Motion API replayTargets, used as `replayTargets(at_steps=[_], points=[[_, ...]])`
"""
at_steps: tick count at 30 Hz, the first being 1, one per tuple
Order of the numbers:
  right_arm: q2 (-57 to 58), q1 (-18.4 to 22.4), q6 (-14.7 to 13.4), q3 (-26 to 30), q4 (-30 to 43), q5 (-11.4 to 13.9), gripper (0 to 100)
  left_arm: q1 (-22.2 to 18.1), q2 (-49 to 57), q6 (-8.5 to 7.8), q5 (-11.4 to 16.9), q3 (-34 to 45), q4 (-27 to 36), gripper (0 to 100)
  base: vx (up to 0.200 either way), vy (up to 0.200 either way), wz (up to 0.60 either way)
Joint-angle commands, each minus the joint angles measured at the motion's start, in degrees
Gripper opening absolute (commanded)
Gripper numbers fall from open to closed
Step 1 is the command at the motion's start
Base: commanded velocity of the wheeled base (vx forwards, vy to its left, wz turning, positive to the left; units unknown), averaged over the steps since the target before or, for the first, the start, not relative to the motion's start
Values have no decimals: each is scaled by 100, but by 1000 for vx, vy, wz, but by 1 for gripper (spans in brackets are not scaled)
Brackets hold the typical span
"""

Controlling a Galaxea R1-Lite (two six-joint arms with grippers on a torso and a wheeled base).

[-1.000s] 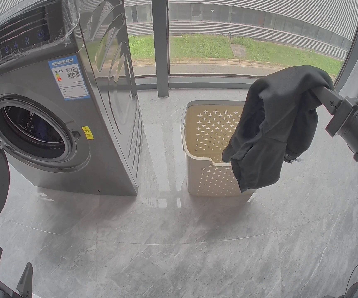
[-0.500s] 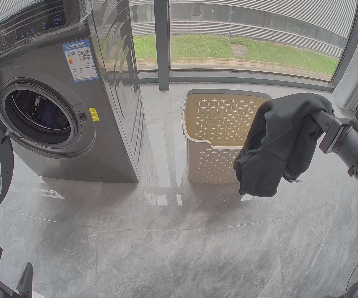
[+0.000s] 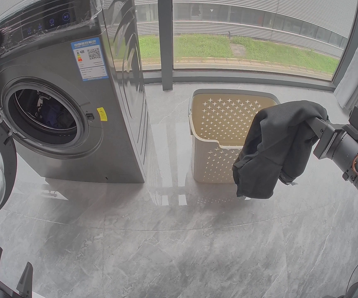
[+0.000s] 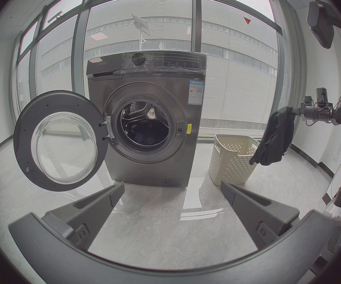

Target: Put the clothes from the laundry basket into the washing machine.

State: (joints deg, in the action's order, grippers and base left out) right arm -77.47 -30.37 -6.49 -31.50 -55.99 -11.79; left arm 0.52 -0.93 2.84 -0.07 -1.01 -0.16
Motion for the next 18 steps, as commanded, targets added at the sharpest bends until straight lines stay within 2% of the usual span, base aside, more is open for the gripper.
replayTargets(at_steps=[1, 10, 18], points=[[-31, -31, -55, -5, 9, 1, 0, 0, 75, 6, -1, 92, -2, 100, 0, 200, 0], [-58, -145, -336, -49, 44, 1, 0, 0, 84, -3, -1, 92, -2, 100, 0, 200, 0], [-145, -277, -362, -40, 1, 10, 0, 0, 84, 6, -1, 92, -2, 100, 0, 200, 0]])
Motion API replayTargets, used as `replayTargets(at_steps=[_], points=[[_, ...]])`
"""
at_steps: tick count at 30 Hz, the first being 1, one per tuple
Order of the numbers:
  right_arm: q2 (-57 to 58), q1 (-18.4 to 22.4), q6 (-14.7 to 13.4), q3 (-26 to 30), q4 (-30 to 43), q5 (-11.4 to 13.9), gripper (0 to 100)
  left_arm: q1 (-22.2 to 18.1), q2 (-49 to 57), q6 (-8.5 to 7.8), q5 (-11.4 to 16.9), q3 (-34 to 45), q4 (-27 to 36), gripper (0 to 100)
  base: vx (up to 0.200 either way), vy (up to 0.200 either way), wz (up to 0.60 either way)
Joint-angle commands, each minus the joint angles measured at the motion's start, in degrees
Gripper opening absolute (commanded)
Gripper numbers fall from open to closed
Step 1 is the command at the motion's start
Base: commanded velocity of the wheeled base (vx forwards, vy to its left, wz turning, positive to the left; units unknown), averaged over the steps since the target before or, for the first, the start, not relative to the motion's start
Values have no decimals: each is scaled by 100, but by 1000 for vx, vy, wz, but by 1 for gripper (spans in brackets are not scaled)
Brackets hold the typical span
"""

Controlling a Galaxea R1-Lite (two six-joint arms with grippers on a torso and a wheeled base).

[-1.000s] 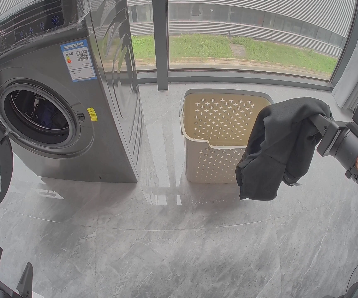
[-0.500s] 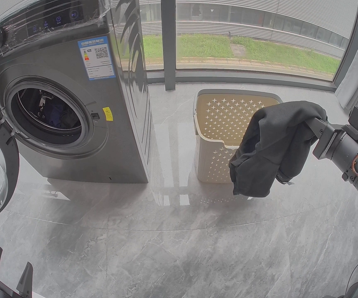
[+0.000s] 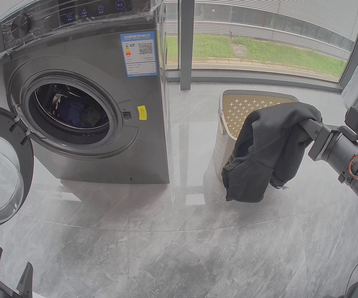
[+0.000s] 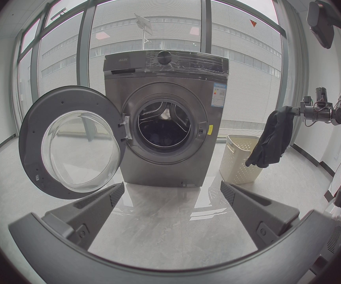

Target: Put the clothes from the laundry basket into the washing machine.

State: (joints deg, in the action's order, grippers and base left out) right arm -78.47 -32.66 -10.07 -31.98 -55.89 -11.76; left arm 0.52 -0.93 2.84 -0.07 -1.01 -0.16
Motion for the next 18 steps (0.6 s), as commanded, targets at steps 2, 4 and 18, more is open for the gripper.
replayTargets(at_steps=[2, 4, 18], points=[[-45, -56, -4, -2, -9, 16, 0, 0, 84, 6, -1, 92, -2, 100, 0, 200, 0], [-45, -56, -4, -2, -9, 16, 0, 0, 75, 6, -1, 92, -2, 100, 0, 200, 0], [-72, -100, -4, -2, -62, 69, 0, 0, 84, 6, -1, 92, -2, 100, 0, 71, 0]])
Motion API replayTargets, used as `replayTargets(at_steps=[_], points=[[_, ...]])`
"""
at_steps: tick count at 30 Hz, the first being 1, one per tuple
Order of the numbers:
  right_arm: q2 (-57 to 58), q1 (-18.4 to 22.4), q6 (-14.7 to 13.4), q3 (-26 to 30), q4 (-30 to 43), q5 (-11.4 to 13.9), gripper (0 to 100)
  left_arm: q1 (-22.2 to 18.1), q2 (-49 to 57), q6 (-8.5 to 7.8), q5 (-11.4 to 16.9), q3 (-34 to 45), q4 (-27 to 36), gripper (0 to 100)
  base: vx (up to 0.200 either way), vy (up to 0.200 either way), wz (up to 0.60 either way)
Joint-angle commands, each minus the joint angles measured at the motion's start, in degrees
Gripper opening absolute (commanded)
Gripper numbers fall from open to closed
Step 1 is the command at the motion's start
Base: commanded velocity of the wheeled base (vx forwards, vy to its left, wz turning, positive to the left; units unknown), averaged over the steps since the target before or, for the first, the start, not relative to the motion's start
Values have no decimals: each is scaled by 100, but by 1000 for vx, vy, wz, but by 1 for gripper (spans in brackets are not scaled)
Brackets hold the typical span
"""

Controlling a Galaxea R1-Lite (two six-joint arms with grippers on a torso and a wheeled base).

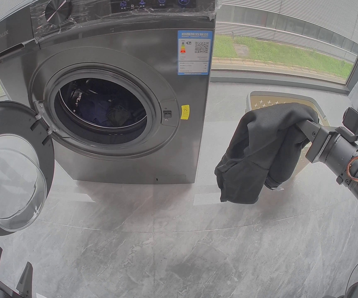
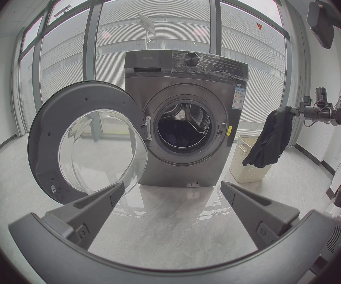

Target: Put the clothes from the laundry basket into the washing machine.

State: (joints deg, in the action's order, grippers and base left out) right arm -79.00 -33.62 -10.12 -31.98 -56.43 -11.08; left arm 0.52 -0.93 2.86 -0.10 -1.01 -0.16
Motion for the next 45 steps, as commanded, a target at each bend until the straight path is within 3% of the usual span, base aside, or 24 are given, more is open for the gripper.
replayTargets(at_steps=[1, 9, 15, 33, 39, 45], points=[[-28, -4, 1, -2, -8, 1, 0, 0, 75, 4, 1, 92, -2, 100, -200, 0, 0], [-55, -4, 1, 34, -17, 9, 0, 0, 75, 4, 1, 92, -2, 100, -200, 0, 0], [-90, -4, -8, 60, -26, 9, 0, 0, 75, 4, 1, 92, -2, 100, 0, 0, 0], [-151, -74, -87, 69, -26, 9, 0, 0, 75, 4, 1, 92, 7, 100, 0, 200, 0], [-151, -74, -122, 69, -17, 9, 0, 0, 75, 4, 1, 92, 7, 100, 0, 0, 0], [-160, -74, -122, 69, -26, 9, 0, 0, 75, 4, 1, 92, 7, 100, -200, 0, 0]])
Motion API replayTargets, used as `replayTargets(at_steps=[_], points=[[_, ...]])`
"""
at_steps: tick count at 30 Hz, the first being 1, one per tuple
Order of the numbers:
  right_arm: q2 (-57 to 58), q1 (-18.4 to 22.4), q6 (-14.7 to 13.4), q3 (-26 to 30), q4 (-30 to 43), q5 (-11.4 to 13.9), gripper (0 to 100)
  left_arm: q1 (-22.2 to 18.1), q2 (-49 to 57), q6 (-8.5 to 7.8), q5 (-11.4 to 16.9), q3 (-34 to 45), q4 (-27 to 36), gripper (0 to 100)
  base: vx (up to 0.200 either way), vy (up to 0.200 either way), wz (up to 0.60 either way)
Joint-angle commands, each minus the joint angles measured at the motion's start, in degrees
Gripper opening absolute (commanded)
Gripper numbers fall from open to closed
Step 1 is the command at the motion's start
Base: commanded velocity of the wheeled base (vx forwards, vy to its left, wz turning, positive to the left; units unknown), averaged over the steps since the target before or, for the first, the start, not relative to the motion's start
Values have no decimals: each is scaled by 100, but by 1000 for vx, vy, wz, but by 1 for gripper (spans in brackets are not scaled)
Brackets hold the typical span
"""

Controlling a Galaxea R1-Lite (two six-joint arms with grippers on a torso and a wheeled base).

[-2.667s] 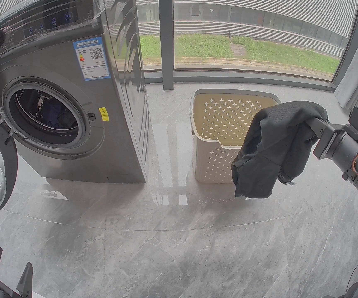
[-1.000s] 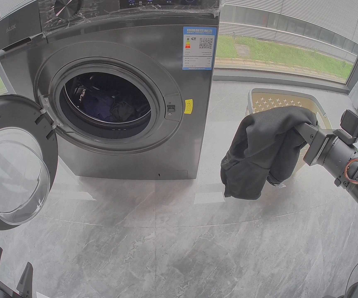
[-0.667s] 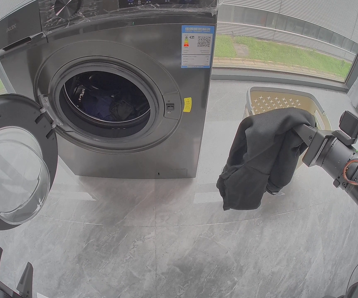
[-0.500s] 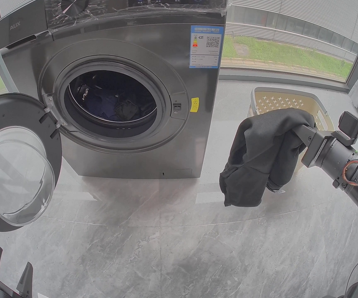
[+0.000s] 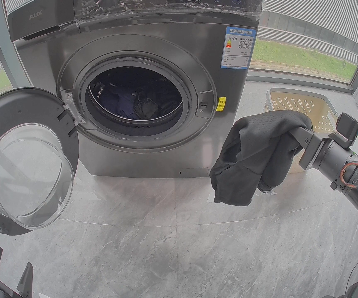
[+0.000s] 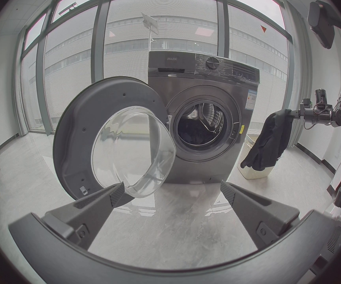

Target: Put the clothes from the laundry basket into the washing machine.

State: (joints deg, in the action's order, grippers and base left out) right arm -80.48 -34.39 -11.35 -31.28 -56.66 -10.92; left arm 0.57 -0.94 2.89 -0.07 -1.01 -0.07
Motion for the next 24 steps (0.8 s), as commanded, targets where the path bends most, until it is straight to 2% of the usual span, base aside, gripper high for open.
replayTargets(at_steps=[1, 6, 24], points=[[-11, 2, 1, 8, -3, -6, 0, -5, 85, 10, -1, 92, -1, 100, 0, 0, 0], [-20, 2, -8, 8, -3, -6, 0, -5, 85, 10, -1, 92, -1, 100, 0, 0, 0], [-46, -6, 1, 8, -12, -6, 0, -5, 76, 10, -1, 92, -1, 100, 0, 200, 0]])
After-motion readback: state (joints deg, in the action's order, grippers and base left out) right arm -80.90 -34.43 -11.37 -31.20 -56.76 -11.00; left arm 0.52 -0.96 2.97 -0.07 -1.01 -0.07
